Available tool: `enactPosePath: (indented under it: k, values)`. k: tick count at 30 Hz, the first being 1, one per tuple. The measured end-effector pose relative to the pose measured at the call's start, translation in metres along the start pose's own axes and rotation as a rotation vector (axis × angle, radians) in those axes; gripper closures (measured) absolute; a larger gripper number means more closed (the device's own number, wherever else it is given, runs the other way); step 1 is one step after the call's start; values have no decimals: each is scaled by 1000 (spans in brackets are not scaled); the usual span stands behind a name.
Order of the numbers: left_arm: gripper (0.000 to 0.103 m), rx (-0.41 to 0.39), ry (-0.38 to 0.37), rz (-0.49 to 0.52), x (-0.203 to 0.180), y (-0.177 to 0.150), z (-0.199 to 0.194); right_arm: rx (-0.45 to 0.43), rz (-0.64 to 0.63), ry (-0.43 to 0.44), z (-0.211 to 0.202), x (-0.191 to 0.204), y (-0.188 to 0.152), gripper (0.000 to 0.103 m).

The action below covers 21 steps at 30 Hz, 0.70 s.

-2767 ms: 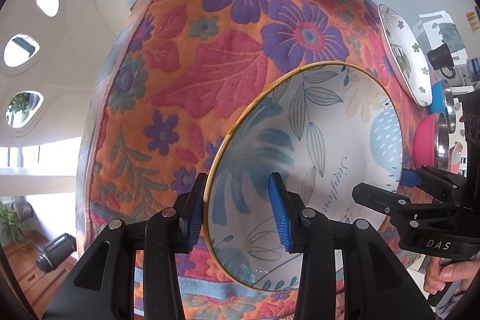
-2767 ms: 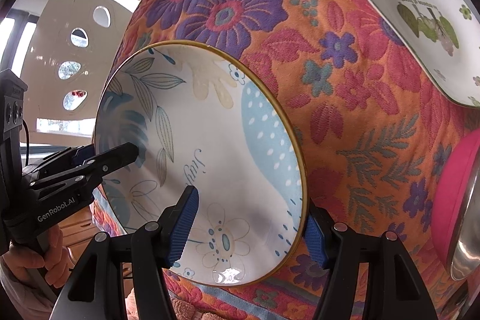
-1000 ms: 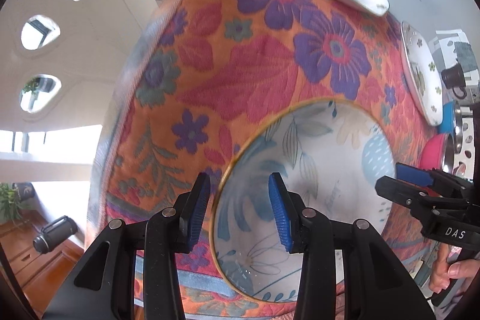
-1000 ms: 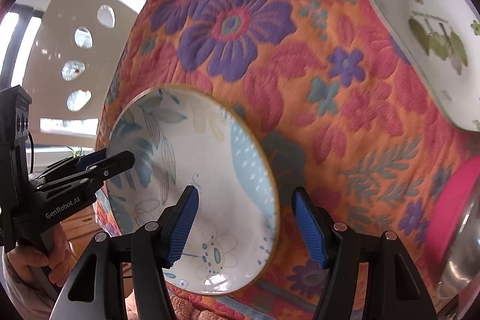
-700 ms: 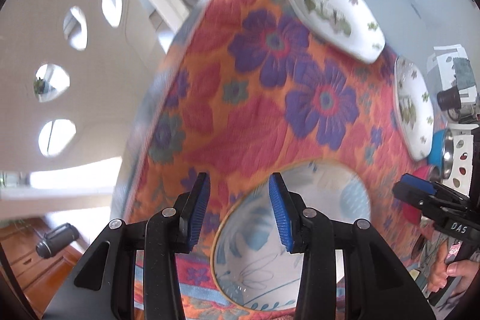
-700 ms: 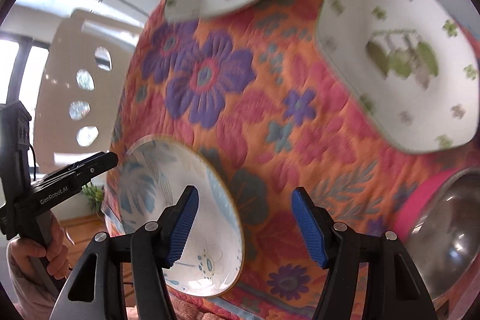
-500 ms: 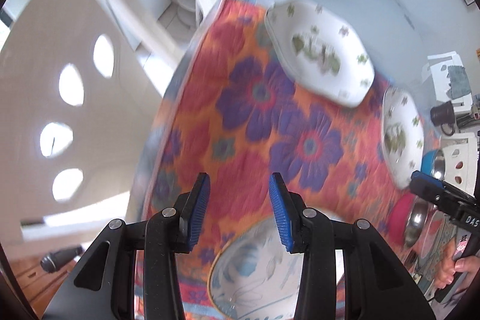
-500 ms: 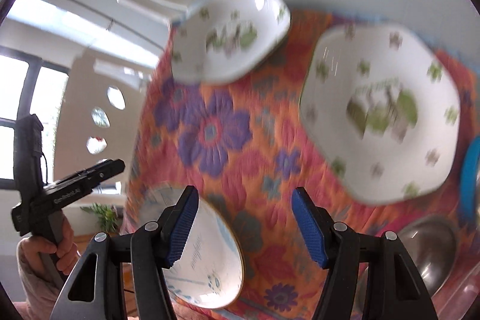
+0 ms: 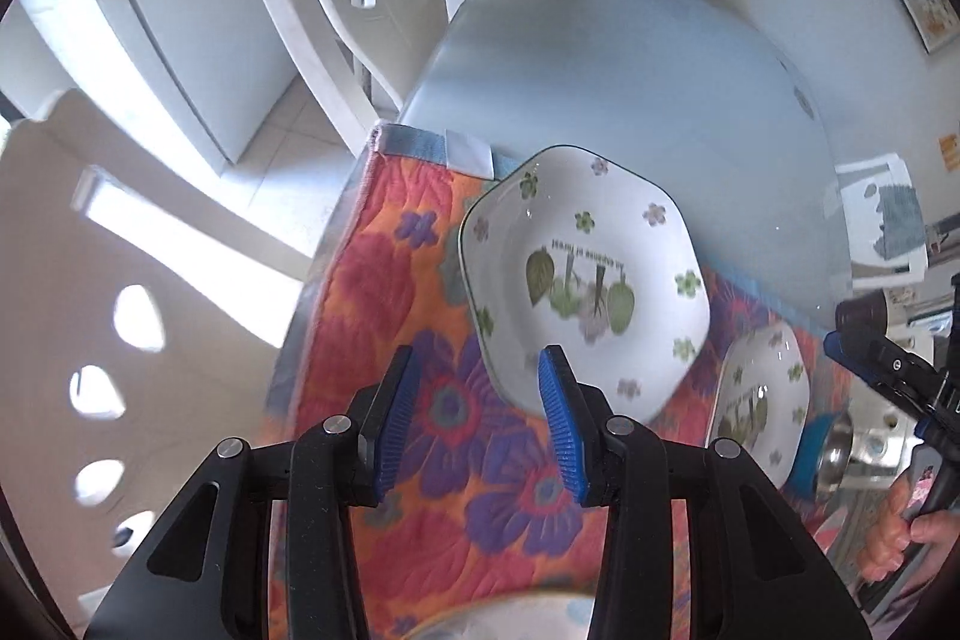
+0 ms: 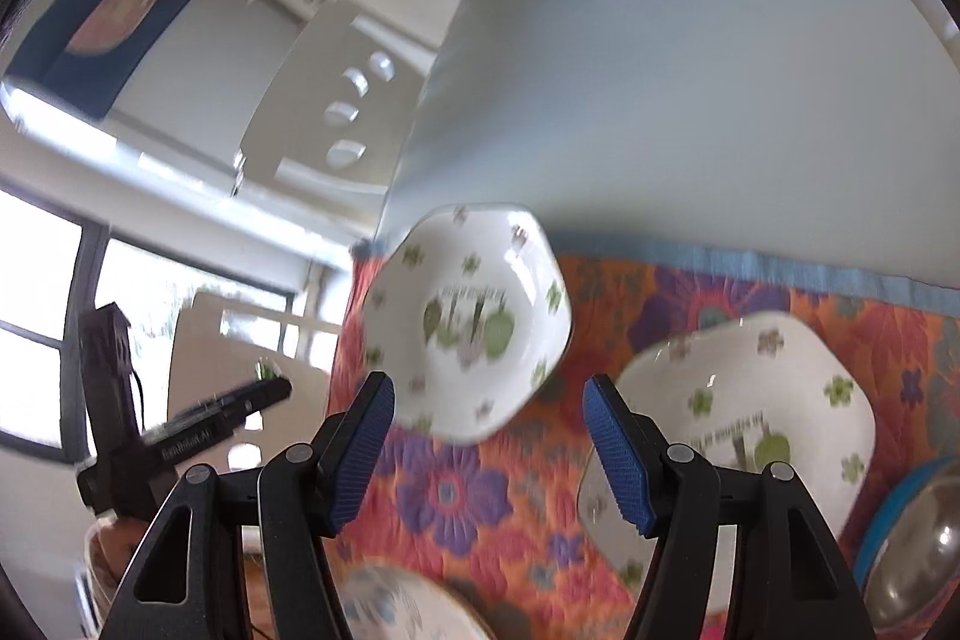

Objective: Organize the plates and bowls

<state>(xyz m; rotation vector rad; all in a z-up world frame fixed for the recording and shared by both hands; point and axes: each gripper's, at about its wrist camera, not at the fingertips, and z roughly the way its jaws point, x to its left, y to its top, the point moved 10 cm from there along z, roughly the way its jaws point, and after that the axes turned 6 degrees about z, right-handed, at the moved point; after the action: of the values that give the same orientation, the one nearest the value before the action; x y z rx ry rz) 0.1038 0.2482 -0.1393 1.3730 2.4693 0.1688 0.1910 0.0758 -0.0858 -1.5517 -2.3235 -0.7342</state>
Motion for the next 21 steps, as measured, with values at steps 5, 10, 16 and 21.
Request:
enactPosePath:
  k: [5, 10, 16, 21]
  values:
    - [62, 55, -20, -43, 3, 7, 40, 24, 50, -24, 40, -17, 15, 39]
    - [62, 98, -35, -49, 1, 8, 74, 70, 68, -54, 81, -27, 14, 39]
    - [62, 103, -61, -59, -4, 14, 98, 97, 3, -93, 112, -30, 15, 39]
    - [62, 84, -68, -28, -9, 27, 106, 106, -46, -111, 128, -30, 17, 39]
